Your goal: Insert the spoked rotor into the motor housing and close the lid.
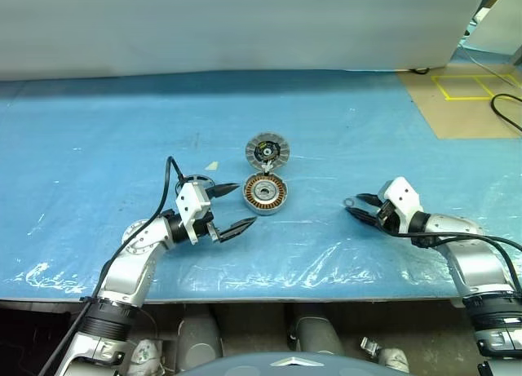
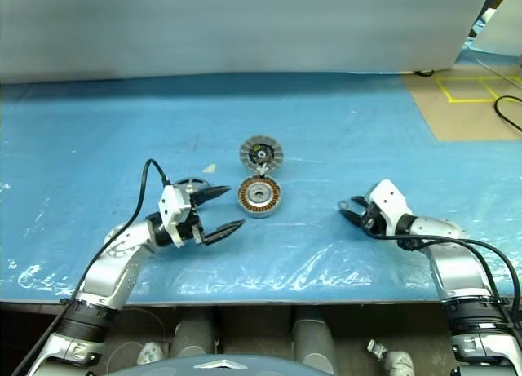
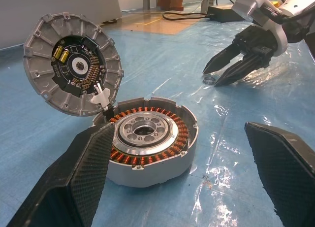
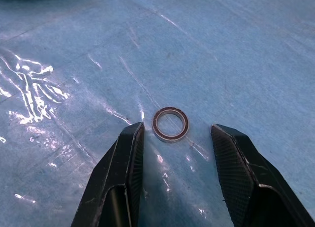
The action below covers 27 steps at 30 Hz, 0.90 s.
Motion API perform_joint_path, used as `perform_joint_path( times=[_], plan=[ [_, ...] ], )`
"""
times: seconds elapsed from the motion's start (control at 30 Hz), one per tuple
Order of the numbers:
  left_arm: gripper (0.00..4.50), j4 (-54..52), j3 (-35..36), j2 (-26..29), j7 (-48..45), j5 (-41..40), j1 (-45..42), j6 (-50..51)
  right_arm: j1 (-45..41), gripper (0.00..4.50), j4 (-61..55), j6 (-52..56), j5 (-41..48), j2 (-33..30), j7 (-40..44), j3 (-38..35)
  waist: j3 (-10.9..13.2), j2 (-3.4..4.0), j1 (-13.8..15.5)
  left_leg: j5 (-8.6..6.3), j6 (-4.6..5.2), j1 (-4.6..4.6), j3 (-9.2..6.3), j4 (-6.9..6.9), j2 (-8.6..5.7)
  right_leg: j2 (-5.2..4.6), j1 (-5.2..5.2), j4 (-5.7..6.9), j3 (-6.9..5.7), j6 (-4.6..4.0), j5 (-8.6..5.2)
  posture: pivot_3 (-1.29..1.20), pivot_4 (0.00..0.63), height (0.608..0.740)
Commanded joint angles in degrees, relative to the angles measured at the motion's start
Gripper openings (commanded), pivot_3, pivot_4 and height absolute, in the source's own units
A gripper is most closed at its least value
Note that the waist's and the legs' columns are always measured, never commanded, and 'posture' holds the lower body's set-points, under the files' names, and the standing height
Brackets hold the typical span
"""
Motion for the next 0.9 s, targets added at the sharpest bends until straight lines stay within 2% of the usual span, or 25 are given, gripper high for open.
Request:
perform_joint_path(
  times=[0.03,0.37,0.47,0.57,0.77,0.9],
  plan=[
    [4.5,-1.3,1.0,0.4,-0.1,-0.9,0.2,-0.6,-0.2,2.23,0.2,-0.5,-0.4,0.2,0.5,1.1,0.0,0.0,0.0,0.0,0.0,0.0,0.0,0.0,0.0,0.0,0.0,0.0,0.0,0.0,0.0,0.0,0.15,0.74],
    [4.5,-1.8,1.1,0.6,0.2,-0.8,0.6,-0.4,-0.6,2.23,0.9,0.2,-1.2,-0.2,-0.1,1.6,0.0,0.0,0.0,0.0,0.0,0.0,0.0,0.0,0.0,0.0,0.0,0.0,0.0,0.12,-0.07,0.0,0.15,0.74],
    [4.5,-1.8,1.1,0.6,0.2,-0.8,0.6,-0.5,-0.6,1.69,1.9,-0.3,-2.0,-0.7,-0.3,1.7,0.0,-0.01,0.0,0.0,0.0,0.01,0.0,0.0,0.0,0.0,0.01,0.0,0.0,0.12,-0.07,0.0,0.15,0.74],
    [4.5,-1.7,1.1,0.6,0.1,-0.8,0.5,-0.5,-0.5,0.68,2.6,-1.0,-2.7,-1.3,-0.6,2.0,0.0,-0.01,0.0,0.0,0.0,0.02,0.0,0.0,0.0,0.0,0.03,0.0,0.0,0.13,-0.08,0.0,0.15,0.74],
    [4.5,-1.6,1.2,0.7,0.0,-0.9,0.3,-0.5,-0.7,0.63,2.3,-2.1,-3.3,-1.2,-0.9,2.2,0.0,-0.02,0.1,0.0,0.0,0.04,-0.01,0.0,-0.01,-0.02,0.07,-0.02,-0.01,0.15,-0.09,0.0,0.15,0.74],
    [4.5,-1.6,1.3,0.9,-0.1,-1.0,0.2,-0.4,-2.5,0.63,-2.6,0.1,1.8,1.4,0.8,1.4,0.0,-0.02,-0.1,0.0,0.0,0.04,-0.01,0.0,-0.01,-0.02,0.05,-0.01,-0.01,0.16,-0.09,0.0,0.15,0.74]
  ],
)
